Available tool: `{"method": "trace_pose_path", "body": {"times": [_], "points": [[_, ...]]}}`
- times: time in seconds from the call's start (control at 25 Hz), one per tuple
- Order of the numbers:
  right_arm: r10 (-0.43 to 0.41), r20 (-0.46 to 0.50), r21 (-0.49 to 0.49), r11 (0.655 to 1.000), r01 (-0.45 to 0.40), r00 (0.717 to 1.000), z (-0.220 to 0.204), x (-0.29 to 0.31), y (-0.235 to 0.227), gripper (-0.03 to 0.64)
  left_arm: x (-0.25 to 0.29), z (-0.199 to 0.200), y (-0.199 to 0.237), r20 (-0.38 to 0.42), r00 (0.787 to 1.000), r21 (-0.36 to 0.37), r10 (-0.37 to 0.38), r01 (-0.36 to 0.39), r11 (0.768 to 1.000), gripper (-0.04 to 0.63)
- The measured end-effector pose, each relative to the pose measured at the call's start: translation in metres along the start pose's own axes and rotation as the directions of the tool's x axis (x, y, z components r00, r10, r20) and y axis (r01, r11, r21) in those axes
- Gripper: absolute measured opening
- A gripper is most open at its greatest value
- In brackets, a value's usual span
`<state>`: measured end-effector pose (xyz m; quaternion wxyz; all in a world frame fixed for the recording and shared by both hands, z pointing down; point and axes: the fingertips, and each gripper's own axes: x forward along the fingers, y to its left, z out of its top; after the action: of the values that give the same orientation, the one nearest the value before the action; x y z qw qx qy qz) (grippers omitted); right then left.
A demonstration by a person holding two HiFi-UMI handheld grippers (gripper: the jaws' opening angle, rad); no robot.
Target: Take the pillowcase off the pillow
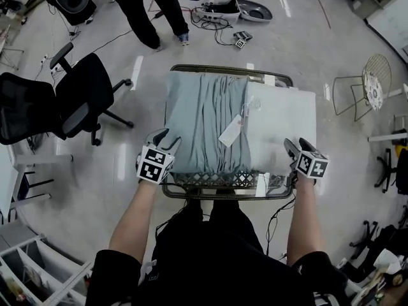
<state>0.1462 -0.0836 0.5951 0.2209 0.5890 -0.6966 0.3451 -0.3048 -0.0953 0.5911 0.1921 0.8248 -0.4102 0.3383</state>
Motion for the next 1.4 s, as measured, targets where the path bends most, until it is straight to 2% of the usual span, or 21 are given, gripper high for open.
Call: {"method": "trace_pose_path", "body": {"times": [0.2,0.36,0.48,0.6,0.64,0.76,0.84,0.96,1.0,1.12,1.4], "points": [[0.044,-0.053,-0.106,0.993,-0.049,0.998,-0.047,-0.009,0.081,0.319,-0.031,-0.068,-0.024,-0.071,0.995,0.049,-0.074,0.078,0.996,0.222],[0.015,-0.122,-0.277,0.960,-0.049,0.992,-0.073,-0.007,0.104,0.337,-0.034,-0.121,-0.038,-0.185,0.978,0.113,-0.097,0.119,0.986,0.261],[-0.009,-0.169,-0.361,0.931,-0.053,0.986,-0.089,-0.002,0.098,0.350,-0.014,-0.149,-0.044,-0.265,0.962,0.221,-0.068,0.129,0.967,0.273],[-0.009,-0.170,-0.356,0.933,-0.053,0.985,-0.093,0.005,0.092,0.350,0.007,-0.161,-0.039,-0.315,0.949,0.328,-0.009,0.118,0.937,0.270],[-0.008,-0.167,-0.356,0.933,-0.053,0.986,-0.094,0.008,0.093,0.351,0.011,-0.162,-0.037,-0.323,0.946,0.352,0.004,0.116,0.929,0.235],[-0.003,-0.168,-0.368,0.928,-0.060,0.986,-0.095,0.014,0.093,0.362,0.011,-0.162,-0.035,-0.336,0.941,0.404,0.033,0.112,0.908,0.075],[0.007,-0.177,-0.374,0.924,-0.074,0.984,-0.097,0.017,0.092,0.362,0.006,-0.166,-0.027,-0.330,0.943,0.403,0.051,0.092,0.911,0.011],[0.020,-0.190,-0.389,0.916,-0.094,0.982,-0.100,0.019,0.090,0.356,-0.010,-0.170,-0.009,-0.308,0.950,0.315,0.044,0.058,0.947,0.009],[0.028,-0.188,-0.382,0.919,-0.100,0.982,-0.100,0.019,0.089,0.351,-0.015,-0.169,-0.002,-0.302,0.952,0.304,0.053,0.044,0.952,0.009],[0.060,-0.176,-0.337,0.934,-0.118,0.983,-0.099,0.019,0.084,0.322,-0.027,-0.164,0.023,-0.281,0.953,0.322,0.109,-0.013,0.947,0.009],[0.087,-0.154,-0.287,0.949,-0.129,0.984,-0.106,0.019,0.080,0.288,-0.050,-0.145,0.080,-0.241,0.955,0.285,0.173,-0.101,0.953,0.009]]}}
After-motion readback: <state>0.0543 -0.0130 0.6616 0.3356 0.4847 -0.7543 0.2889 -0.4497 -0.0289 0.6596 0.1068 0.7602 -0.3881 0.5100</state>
